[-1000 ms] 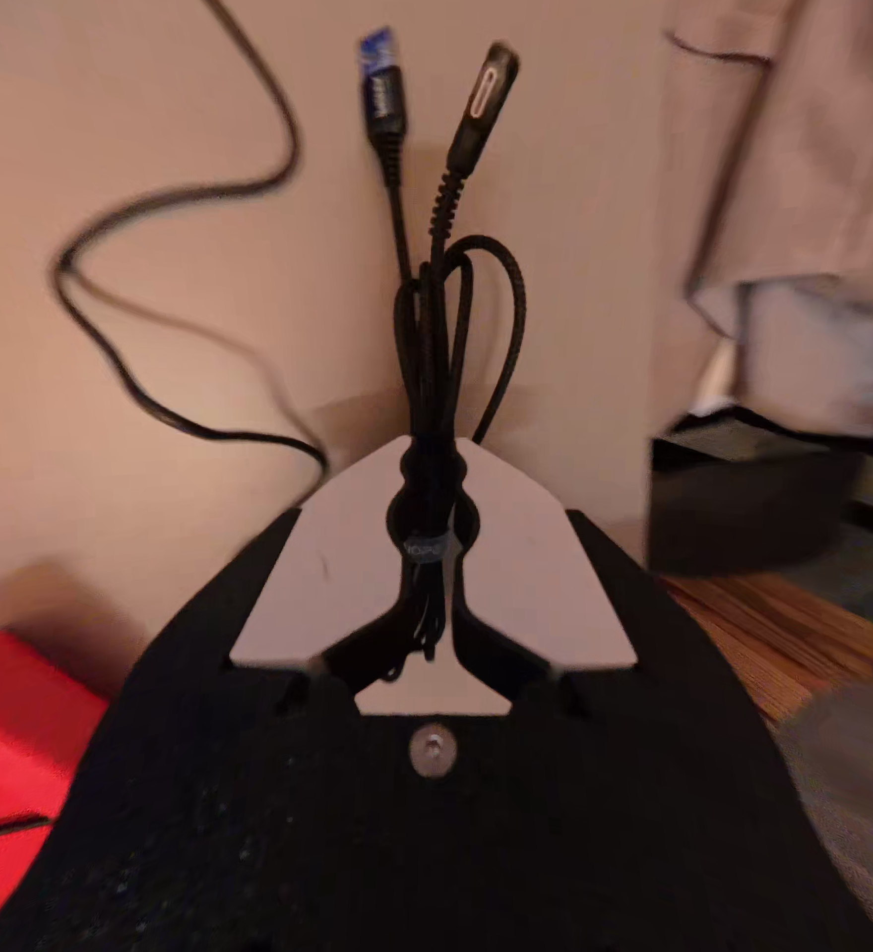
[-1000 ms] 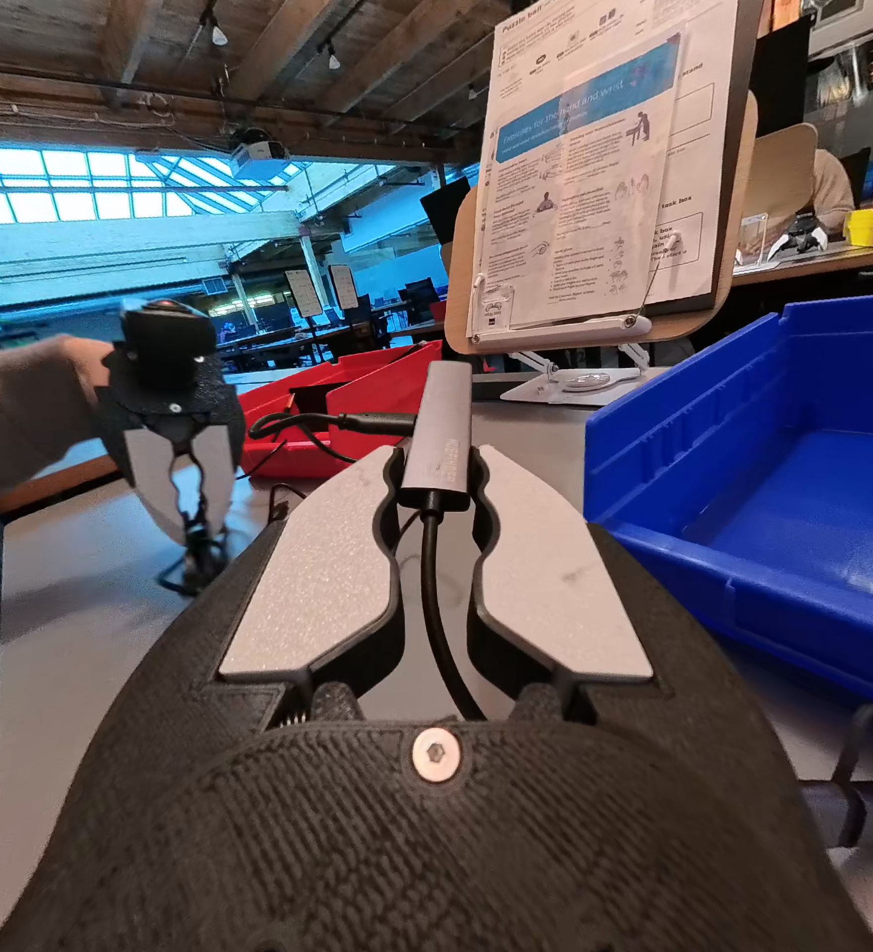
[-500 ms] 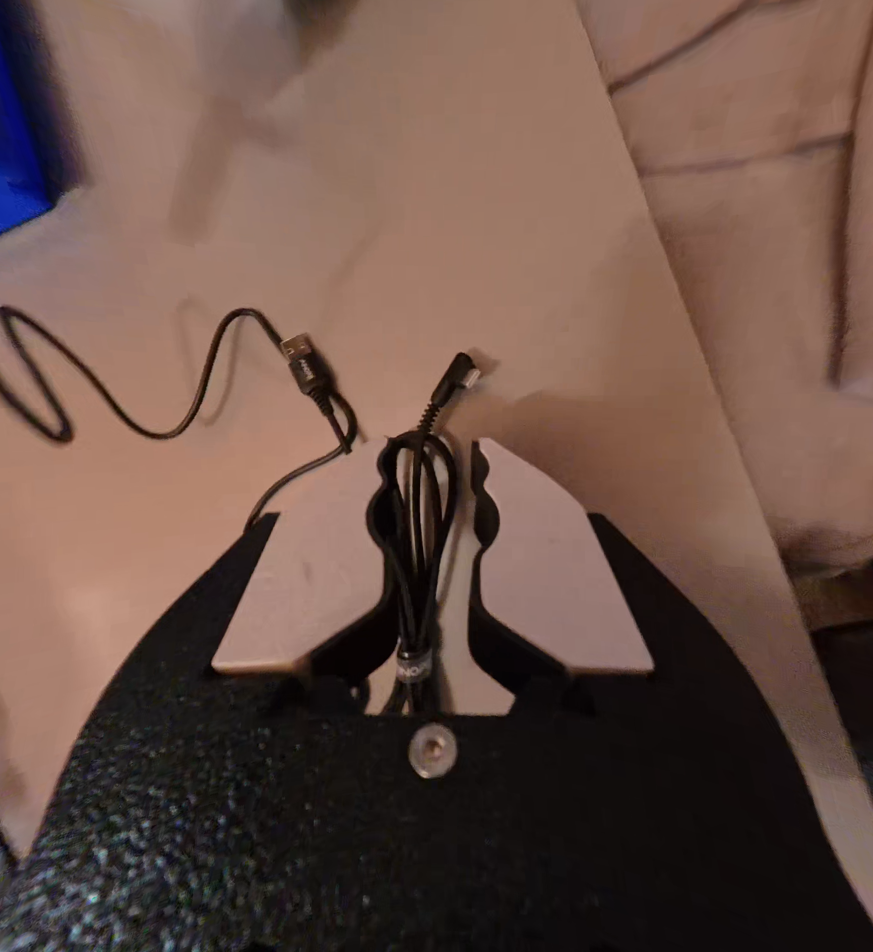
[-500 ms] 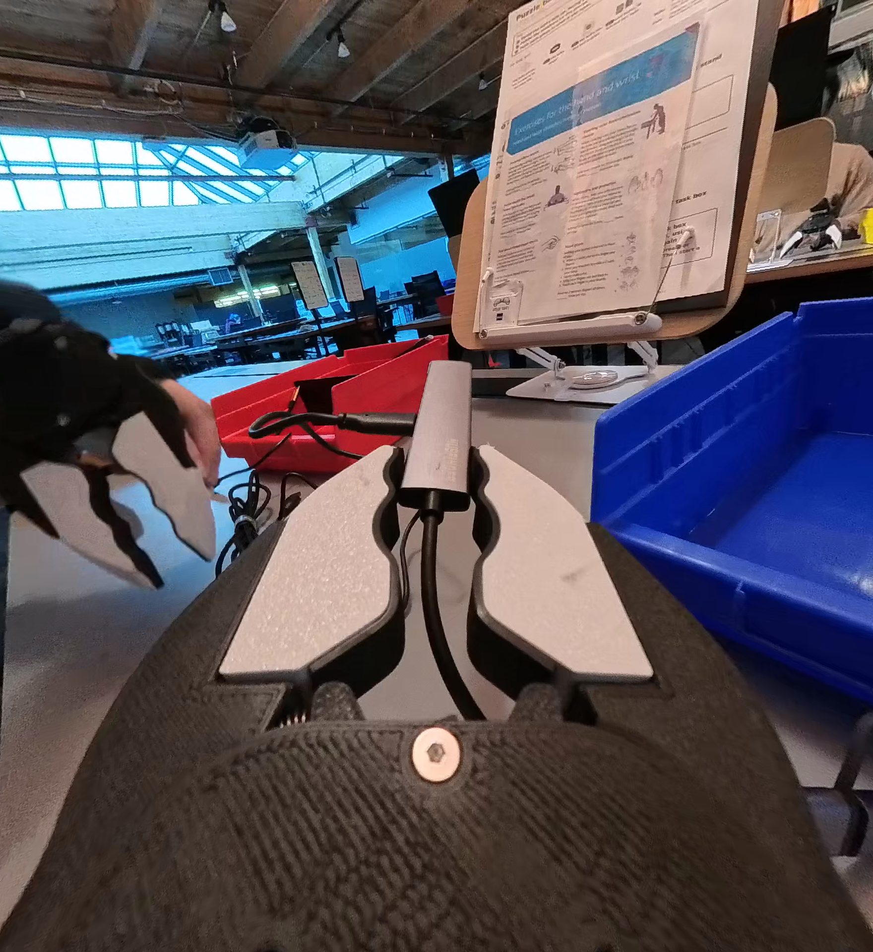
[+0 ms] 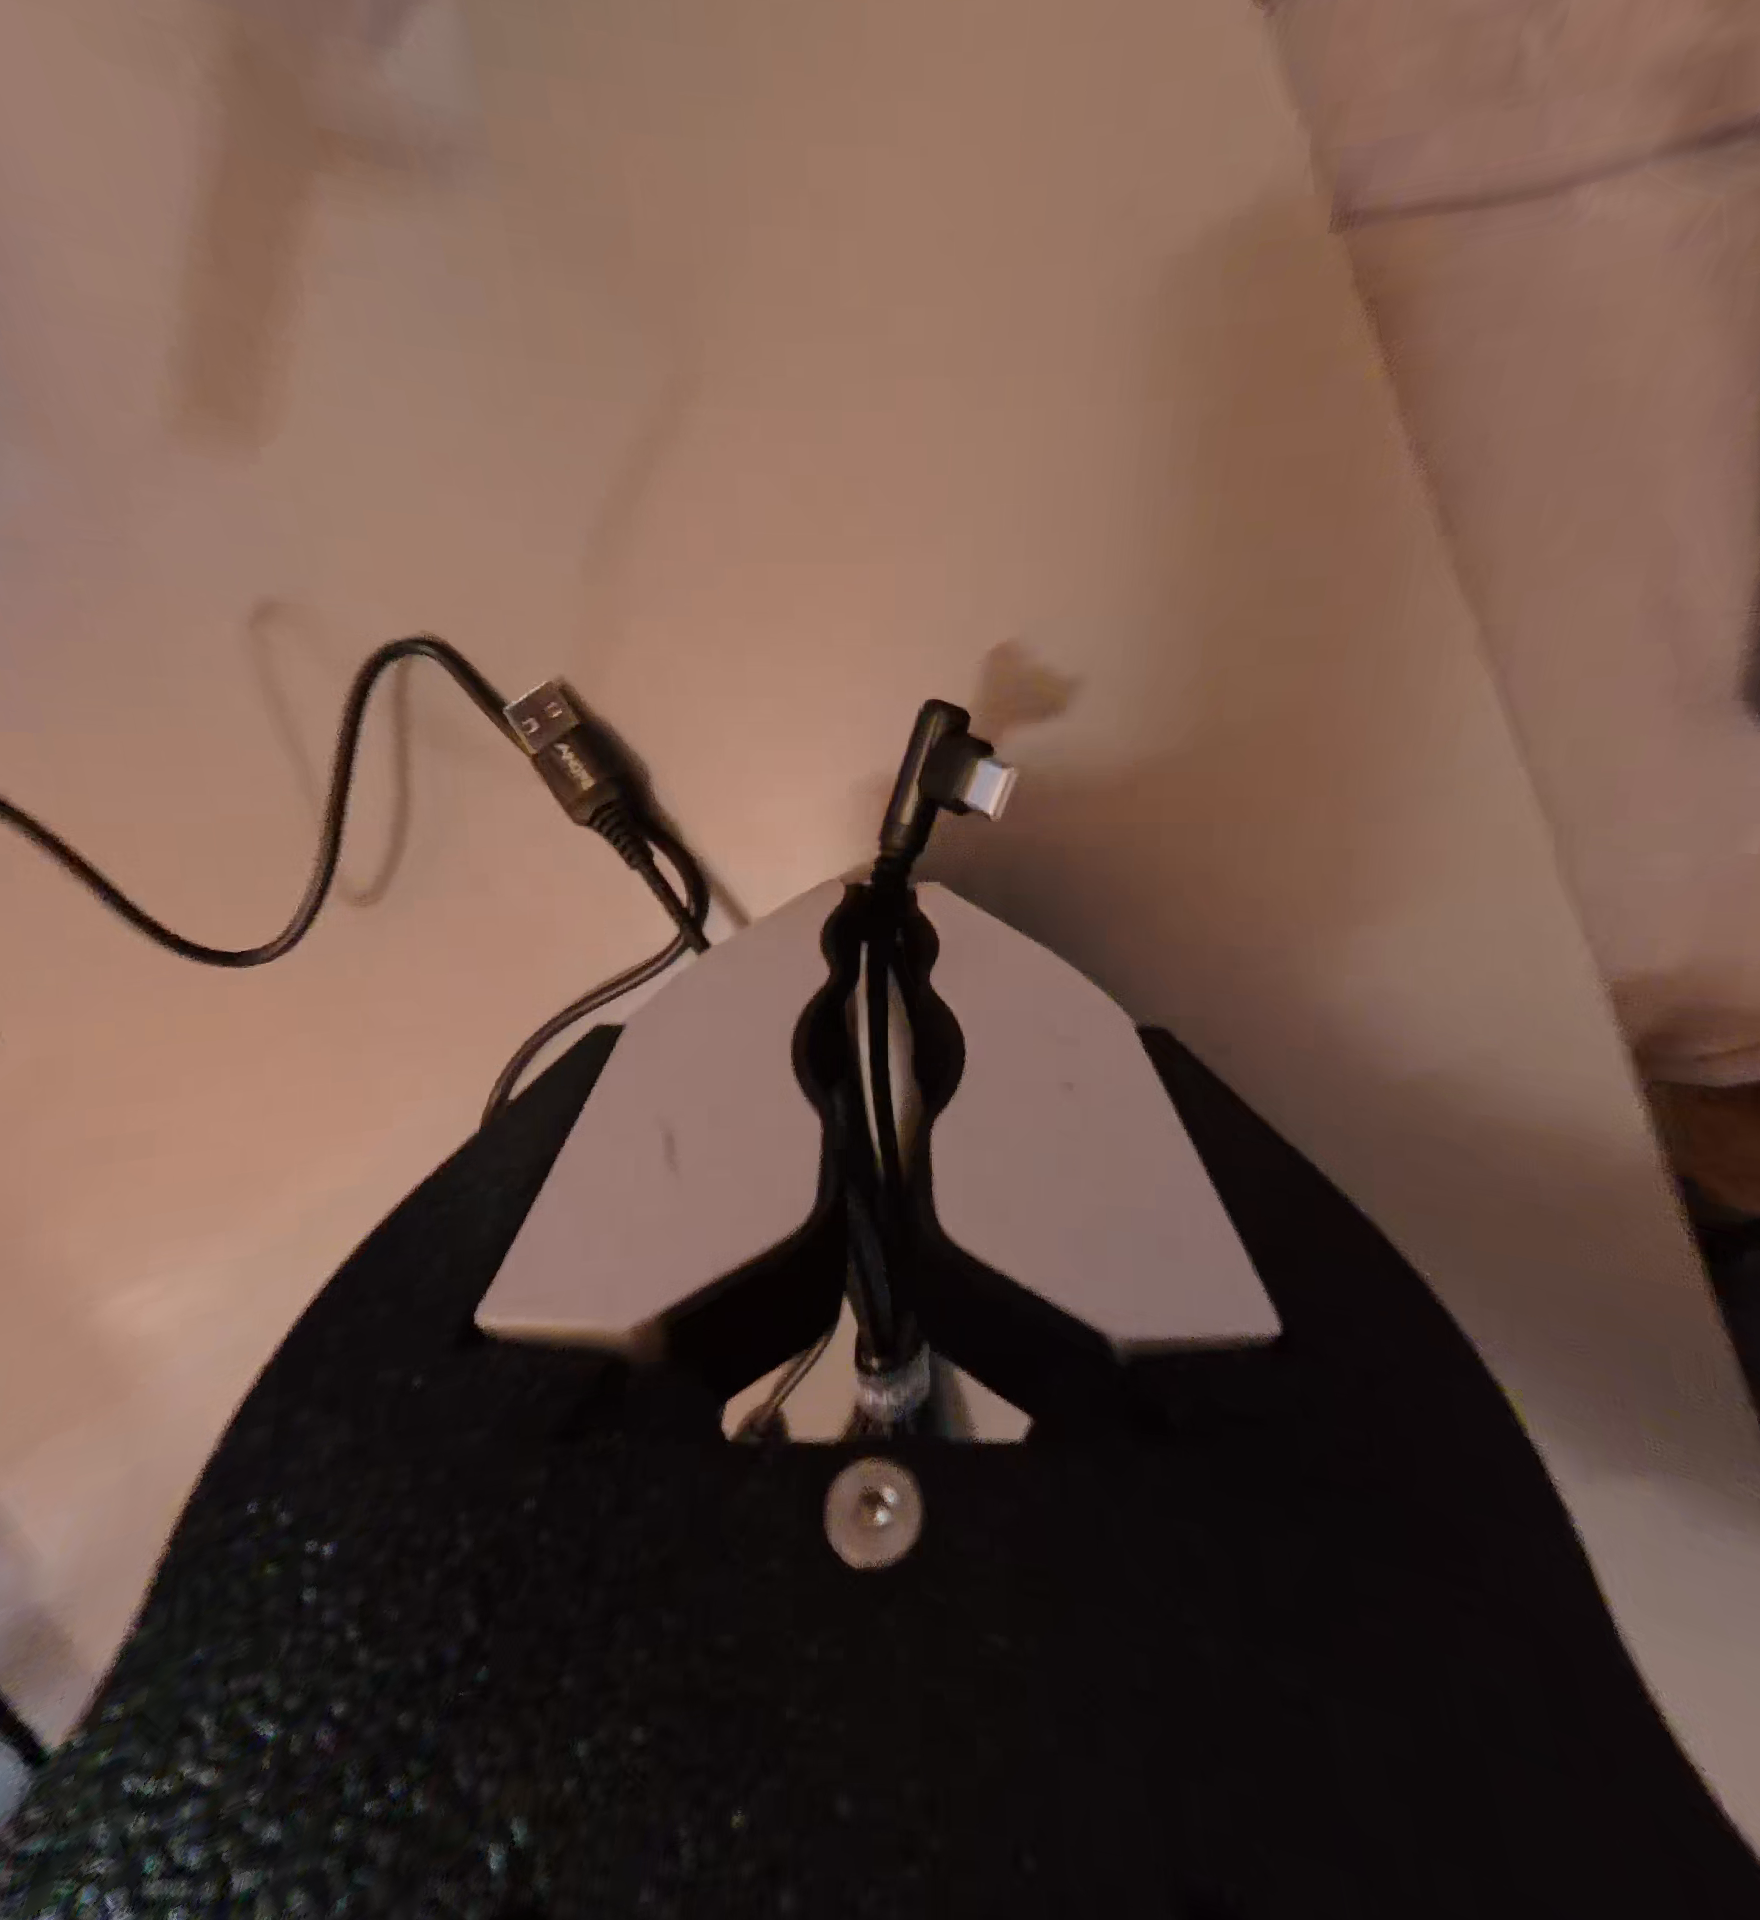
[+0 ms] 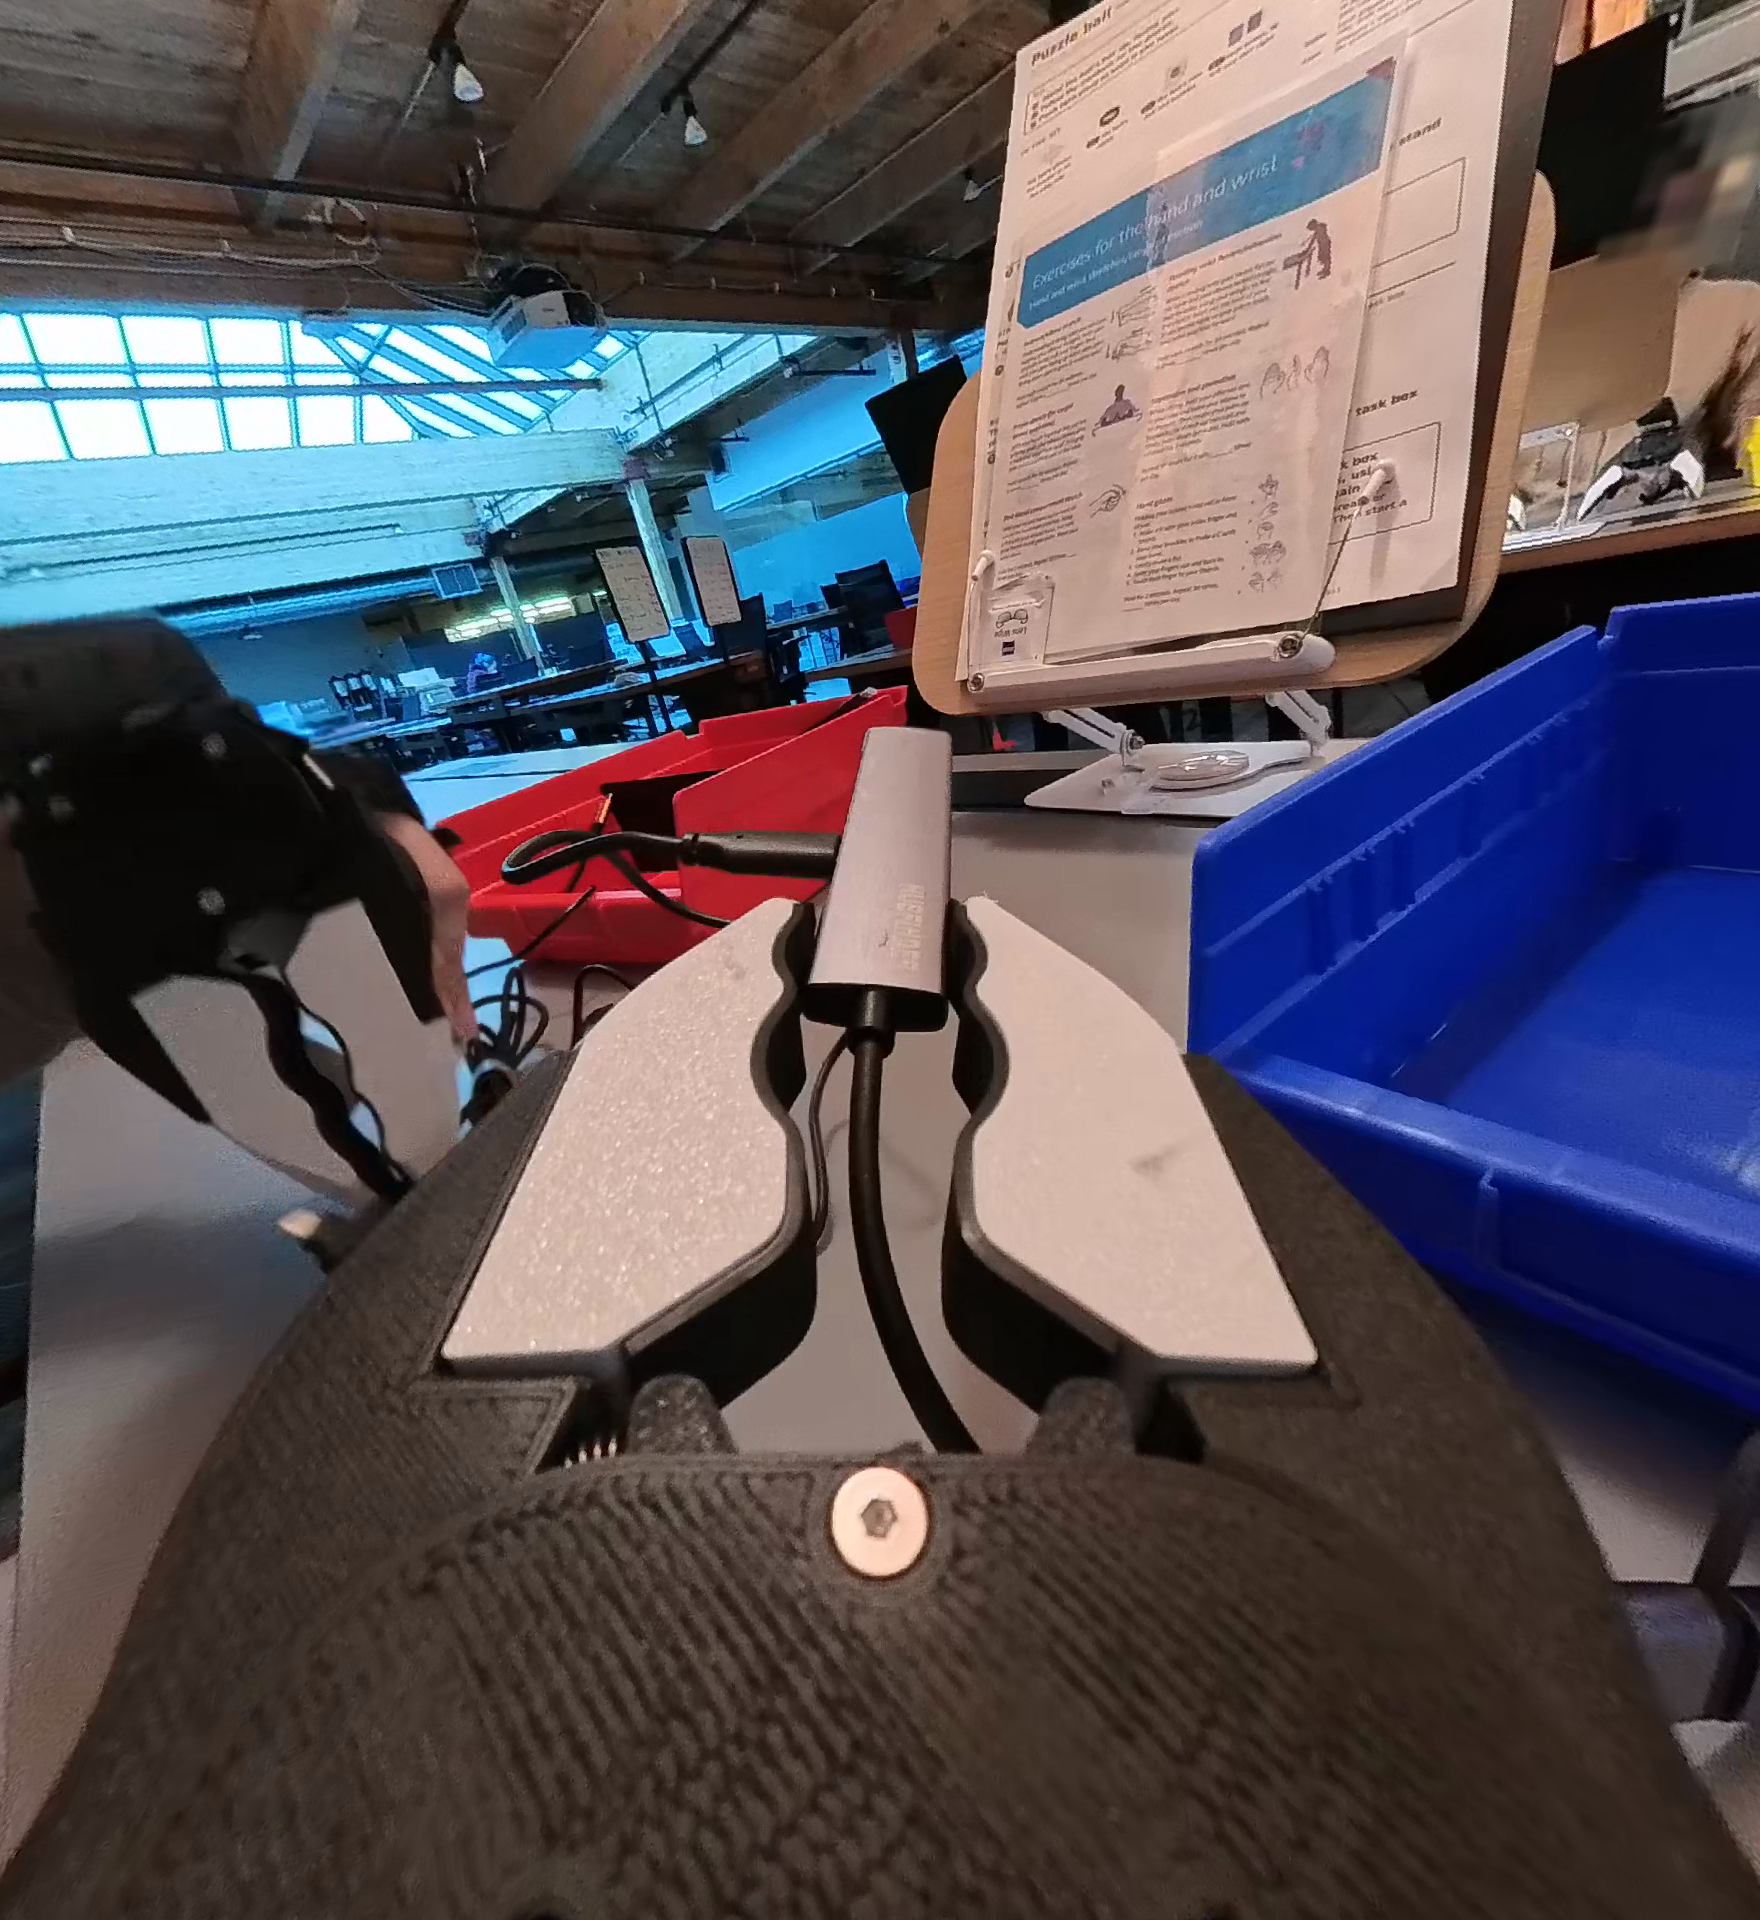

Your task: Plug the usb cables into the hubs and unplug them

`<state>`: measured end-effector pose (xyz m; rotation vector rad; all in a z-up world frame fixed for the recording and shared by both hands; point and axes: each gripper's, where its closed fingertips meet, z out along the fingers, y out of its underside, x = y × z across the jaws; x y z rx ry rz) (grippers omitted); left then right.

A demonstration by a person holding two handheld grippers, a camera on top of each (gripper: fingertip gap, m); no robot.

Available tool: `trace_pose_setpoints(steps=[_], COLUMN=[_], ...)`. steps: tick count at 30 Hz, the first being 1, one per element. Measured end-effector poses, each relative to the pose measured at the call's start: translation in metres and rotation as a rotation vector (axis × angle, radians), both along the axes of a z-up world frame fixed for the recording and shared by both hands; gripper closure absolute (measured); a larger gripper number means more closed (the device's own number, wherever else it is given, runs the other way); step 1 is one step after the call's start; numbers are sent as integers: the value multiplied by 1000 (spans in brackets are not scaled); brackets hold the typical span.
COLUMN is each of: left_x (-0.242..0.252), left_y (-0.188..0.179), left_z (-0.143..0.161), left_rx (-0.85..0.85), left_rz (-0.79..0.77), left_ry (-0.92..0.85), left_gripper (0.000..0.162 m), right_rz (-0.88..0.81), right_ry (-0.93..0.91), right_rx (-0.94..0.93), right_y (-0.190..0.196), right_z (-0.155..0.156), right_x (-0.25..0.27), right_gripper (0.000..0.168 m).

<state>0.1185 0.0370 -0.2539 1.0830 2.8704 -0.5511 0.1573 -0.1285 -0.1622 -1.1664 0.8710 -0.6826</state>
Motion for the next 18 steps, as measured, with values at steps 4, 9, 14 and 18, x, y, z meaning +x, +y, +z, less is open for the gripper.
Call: trace_pose_setpoints(steps=[4, 9, 14, 18], left_x=[-5, 40, 85, 124], left_y=[-8, -16, -19, -21], left_z=[60, 146, 229, 242], left_rx=[-138, -289, -404, -364], left_rz=[66, 262, 400, 522], left_ry=[163, 248, 416, 322], left_gripper=[157, 156, 157, 157], right_rz=[2, -7, -136, -303], right_ry=[4, 4, -27, -53], right_rx=[4, 13, 84, 46], right_y=[0, -2, -27, -61], right_z=[0, 0, 5, 6], right_x=[1, 1, 2, 1], right_gripper=[143, 143, 143, 143])
